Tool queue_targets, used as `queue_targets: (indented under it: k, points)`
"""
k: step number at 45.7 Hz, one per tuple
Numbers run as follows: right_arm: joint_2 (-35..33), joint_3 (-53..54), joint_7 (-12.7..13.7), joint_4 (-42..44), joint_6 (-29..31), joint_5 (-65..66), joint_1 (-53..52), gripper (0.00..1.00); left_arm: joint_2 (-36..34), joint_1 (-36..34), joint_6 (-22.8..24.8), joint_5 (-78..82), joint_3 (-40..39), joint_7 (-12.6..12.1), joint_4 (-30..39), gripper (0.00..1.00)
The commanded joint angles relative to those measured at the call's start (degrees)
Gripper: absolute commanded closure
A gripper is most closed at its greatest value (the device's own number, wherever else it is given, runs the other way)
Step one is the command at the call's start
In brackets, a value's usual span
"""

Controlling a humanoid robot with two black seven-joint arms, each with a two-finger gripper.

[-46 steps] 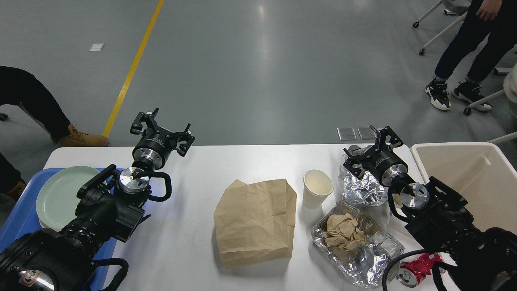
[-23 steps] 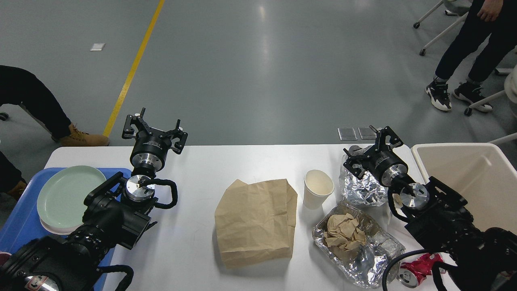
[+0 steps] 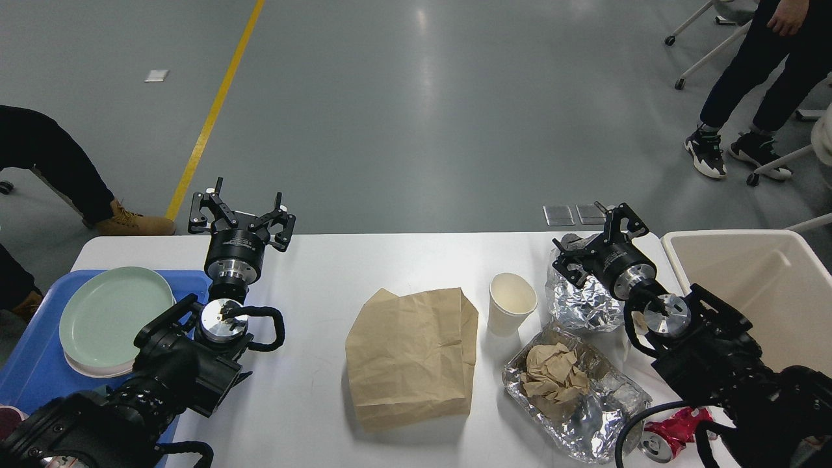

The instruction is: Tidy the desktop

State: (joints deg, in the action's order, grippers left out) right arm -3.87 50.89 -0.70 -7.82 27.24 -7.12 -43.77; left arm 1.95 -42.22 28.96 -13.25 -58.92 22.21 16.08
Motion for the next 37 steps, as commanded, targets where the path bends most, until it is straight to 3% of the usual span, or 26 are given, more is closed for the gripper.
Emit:
queue_targets:
  k: [1,37]
  points:
    - [0.0,0.0,0.0,0.0,0.0,0.0,0.0,0.00,0.0,0.0,0.2,0.1,0.0,-0.1,0.0,0.03]
    - [0.0,0.0,0.0,0.0,0.0,-0.1,0.0,0.00,0.1,0.1,0.4,0.1,0.1,0.4,0.0,0.03]
